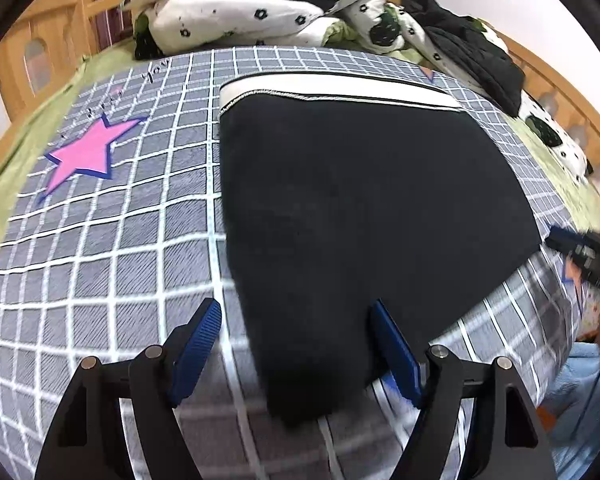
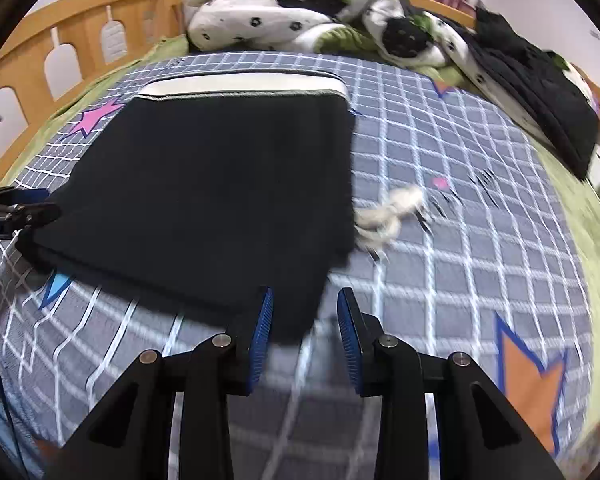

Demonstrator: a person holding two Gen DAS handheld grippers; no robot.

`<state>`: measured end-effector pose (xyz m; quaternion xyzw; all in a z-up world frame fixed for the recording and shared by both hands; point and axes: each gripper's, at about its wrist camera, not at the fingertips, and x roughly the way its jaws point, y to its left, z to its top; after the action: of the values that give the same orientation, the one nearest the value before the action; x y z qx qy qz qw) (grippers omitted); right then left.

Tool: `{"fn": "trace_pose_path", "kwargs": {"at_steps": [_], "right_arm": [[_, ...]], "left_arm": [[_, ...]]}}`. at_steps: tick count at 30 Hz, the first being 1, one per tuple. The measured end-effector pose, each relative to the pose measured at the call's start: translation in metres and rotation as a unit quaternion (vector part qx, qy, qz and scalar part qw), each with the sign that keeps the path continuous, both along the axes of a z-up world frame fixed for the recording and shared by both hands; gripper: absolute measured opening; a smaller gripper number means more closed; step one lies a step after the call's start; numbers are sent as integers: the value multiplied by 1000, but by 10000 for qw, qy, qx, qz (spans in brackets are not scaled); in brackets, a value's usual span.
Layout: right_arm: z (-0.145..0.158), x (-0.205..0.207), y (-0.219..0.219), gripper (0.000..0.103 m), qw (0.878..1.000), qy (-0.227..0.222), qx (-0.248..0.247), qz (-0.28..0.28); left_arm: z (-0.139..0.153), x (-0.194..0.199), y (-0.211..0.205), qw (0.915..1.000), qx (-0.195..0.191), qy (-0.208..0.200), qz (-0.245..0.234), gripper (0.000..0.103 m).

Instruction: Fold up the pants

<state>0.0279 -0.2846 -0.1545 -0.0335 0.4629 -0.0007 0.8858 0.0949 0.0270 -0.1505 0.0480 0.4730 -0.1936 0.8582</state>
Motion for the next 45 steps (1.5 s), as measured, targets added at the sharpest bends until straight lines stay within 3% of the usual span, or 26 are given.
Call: {"fn": "trace_pose_path", "kwargs": {"at_steps": [3,6,8,12,15,17,19,20,21,25,28,35,37,40,45], "right_arm": [[30,-17,-7,33,9997,-175,105,-111],[68,-31,-8,35,9979,-623,111,-131],[79,-34,-8,46,9961,-836,241,-128],[70,-34,-12,46,9900,-1113,811,-293],[59,-16,-15,46,9877,-767,1301,-415],[54,-9,-16,46,9876,-705,1331,-434],[49,-9,-17,46,9885,-687,1256,-490],[46,-9,-19,46,9884,-684,1255,-504],[43,-11,-21,46,9885,-673,1244,-537],[32,-13,-35,46,9881,-531,1262,-697],[26,-15,-44,46,9876,-470,1290,-763],[11,-17,-48,46,9911,-274,1139,-635],[14,-17,-45,46,9921,-350,1067,-559],[21,-16,-35,46,9944,-496,861,-371],[21,1,-20,46,9958,-641,651,-117]], "left_arm": [[7,-19,11,9999,3,-151,17,76],[1,-33,16,9996,179,-199,-60,76],[-6,-39,13,9982,481,-300,-175,76],[-29,-53,6,9889,1308,-585,-383,76],[-29,-53,3,9872,1359,-767,-314,76],[-29,-48,-1,9876,1318,-807,-276,76],[-33,-40,-11,9855,1420,-900,-238,66],[-33,-37,-14,9865,1344,-901,-260,58],[-32,-35,-15,9889,1182,-849,-306,34],[-21,-42,1,9933,670,-930,-119,20],[-35,-42,18,9976,463,-518,-19,18],[-21,-58,25,9975,477,-516,-75,19],[-13,-58,36,9986,264,-454,6,25],[0,-60,51,9980,-42,-573,273,25],[7,-30,32,9974,-298,-540,367,26]]}}
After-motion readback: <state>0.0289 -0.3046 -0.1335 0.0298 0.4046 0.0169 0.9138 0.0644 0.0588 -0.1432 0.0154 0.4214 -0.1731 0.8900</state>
